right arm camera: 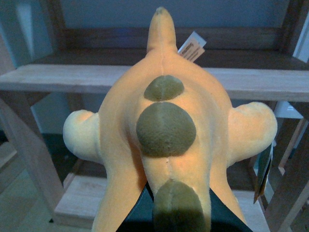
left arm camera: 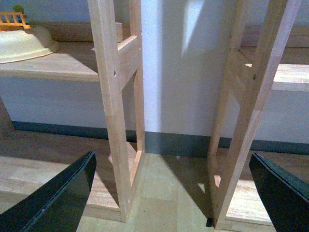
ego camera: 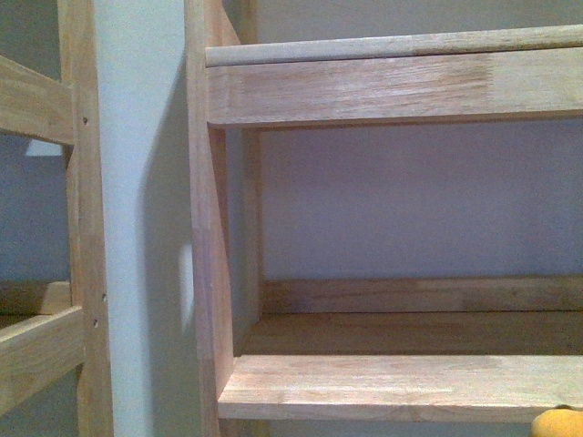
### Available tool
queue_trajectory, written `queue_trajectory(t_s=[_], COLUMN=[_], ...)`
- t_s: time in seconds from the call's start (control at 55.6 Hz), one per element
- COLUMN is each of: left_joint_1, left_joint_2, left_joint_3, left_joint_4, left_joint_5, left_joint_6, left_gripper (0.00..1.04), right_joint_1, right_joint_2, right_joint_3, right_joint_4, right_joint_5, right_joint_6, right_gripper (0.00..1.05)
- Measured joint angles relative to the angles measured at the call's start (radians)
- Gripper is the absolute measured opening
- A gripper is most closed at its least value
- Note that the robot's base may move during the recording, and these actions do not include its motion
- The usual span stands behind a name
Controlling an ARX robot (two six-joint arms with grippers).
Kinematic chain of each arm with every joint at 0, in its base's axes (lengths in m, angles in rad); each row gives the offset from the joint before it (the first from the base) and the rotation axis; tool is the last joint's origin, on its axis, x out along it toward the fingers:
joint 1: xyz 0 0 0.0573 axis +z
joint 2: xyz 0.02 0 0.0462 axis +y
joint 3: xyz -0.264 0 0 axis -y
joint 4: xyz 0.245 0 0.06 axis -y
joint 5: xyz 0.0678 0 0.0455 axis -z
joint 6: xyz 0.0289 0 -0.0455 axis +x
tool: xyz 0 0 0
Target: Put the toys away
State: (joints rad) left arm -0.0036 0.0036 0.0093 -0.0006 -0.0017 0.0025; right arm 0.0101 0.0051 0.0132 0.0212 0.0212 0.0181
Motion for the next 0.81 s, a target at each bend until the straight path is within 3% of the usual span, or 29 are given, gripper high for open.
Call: queue_trajectory(t_s=[0.467,0.647,0.809], left_joint_1=[0.0,0.0,0.0], left_joint_2=[0.0,0.0,0.0], left_joint_3=[0.0,0.0,0.0], left_joint_4=[0.0,0.0,0.0], left_joint_5=[0.0,0.0,0.0], left_joint_6=[0.0,0.0,0.0], left_gripper=[0.98,0.98,0.98], right_joint_1=[0.093,0.1,0.055], right_joint_2=[0.153,0.204,0.242], right_joint_3=[0.163,0.236,0.304], right_joint_4=[0.069,0.076,0.074], right_joint_5=[0.166,0.177,0.154], right_joint_6=[0.005,-0.008,-0.008], right_gripper=[0.06,0.06,0.06])
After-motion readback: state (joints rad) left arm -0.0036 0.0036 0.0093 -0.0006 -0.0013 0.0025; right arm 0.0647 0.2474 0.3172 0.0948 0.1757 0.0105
